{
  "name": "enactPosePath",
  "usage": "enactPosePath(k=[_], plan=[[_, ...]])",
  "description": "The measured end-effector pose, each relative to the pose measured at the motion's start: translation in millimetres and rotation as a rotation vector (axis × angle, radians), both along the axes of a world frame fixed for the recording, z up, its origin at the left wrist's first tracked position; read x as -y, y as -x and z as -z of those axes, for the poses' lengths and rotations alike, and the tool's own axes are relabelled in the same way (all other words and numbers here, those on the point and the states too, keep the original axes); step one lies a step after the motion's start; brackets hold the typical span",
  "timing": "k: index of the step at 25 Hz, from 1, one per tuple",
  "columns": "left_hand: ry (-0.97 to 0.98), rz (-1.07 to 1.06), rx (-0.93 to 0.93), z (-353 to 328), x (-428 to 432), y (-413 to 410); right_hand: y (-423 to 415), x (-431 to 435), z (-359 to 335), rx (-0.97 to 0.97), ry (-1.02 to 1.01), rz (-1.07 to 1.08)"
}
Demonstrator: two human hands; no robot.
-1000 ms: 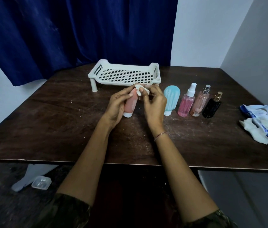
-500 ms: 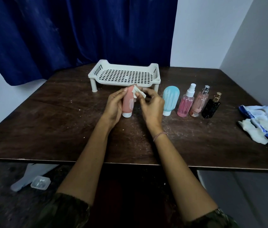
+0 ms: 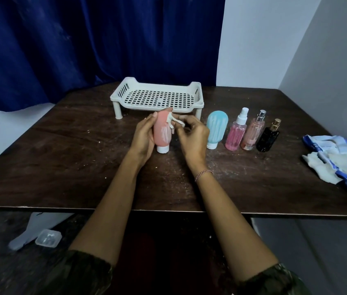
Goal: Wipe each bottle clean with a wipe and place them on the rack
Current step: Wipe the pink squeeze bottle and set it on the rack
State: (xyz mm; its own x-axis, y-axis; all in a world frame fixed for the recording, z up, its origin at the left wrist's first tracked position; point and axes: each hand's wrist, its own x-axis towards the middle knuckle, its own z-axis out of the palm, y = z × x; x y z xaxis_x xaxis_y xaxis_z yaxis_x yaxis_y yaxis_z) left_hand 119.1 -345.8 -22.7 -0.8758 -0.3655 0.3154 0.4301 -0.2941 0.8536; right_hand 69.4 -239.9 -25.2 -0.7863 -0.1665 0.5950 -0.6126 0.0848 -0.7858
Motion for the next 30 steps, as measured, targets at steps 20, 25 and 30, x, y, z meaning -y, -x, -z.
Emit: enactPosePath(k=[20,25,30], plan=[[0.1,-0.008,-0.074,5.1,5.0,3.4,2.7,-0.2,2.6,-0.003,-0.083,-0.012],[0.092,-0.031,-0.072,5.5,4.5,3.2,5.8,-0.3,7.0,0.118,-0.128,-0.053],[0.067,-0.1,-0.019,3.8,2.3,0.7,5.0,-4.5,9.0,0.185,-0.228,-0.068]])
